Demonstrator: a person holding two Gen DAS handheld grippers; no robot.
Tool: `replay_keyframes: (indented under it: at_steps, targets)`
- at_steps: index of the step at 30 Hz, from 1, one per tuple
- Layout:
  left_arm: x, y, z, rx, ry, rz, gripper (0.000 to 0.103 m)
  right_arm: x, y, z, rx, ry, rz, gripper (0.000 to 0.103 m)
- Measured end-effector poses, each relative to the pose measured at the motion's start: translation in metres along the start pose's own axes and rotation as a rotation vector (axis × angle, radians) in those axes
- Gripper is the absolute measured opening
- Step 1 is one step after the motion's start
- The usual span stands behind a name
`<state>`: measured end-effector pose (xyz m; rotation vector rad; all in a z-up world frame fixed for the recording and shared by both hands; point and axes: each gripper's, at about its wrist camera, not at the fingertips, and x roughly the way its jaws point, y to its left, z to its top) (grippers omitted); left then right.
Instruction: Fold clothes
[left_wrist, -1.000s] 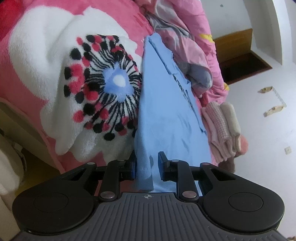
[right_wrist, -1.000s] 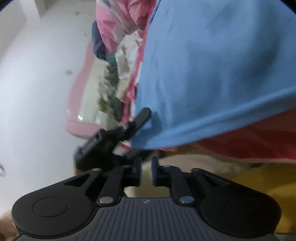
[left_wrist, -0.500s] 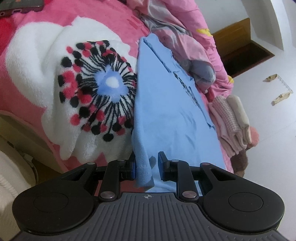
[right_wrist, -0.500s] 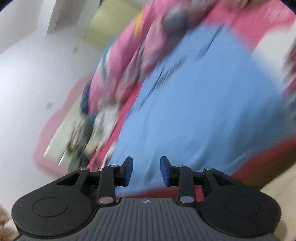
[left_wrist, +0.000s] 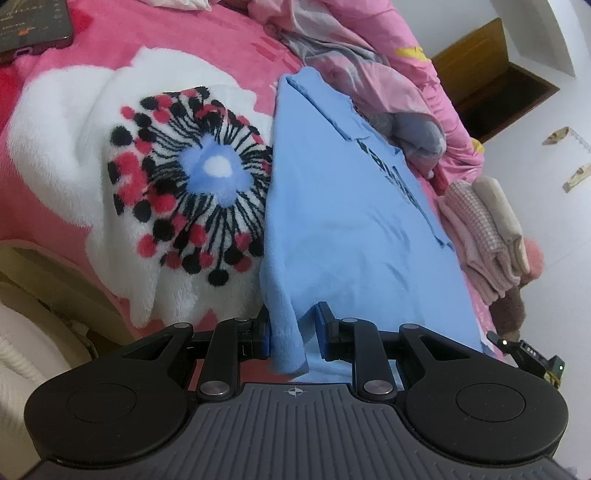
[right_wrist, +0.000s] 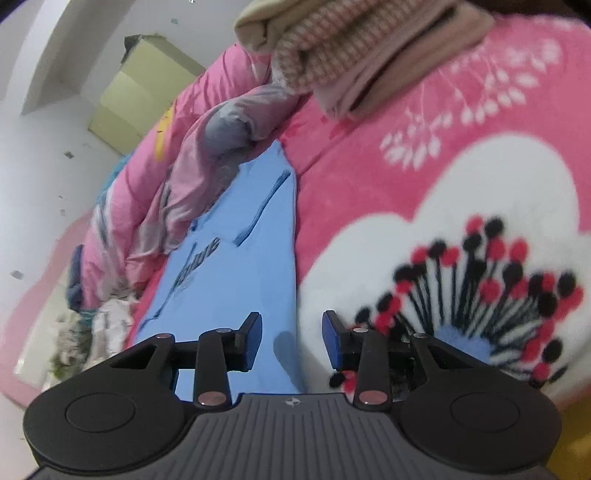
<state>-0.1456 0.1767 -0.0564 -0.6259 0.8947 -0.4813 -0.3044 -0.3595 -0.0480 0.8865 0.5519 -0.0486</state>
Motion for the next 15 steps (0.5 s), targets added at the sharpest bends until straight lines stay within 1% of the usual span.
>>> replay_keyframes:
  at_steps: [3,7,15]
  targets:
    - [0.003,-0.002,0.0,0.005,0.0,0.008,0.021,-0.005,-0.012,-0.005,0.007,0.022,0.041,0.038]
    - [0.006,-0.004,0.002,0.01,0.007,0.018,0.021,-0.014,-0.02,-0.017,0.005,0.076,0.105,0.038]
    - [0.007,-0.005,0.0,0.007,0.004,0.027,0.021,-0.017,-0.025,-0.026,-0.019,0.165,0.162,0.038]
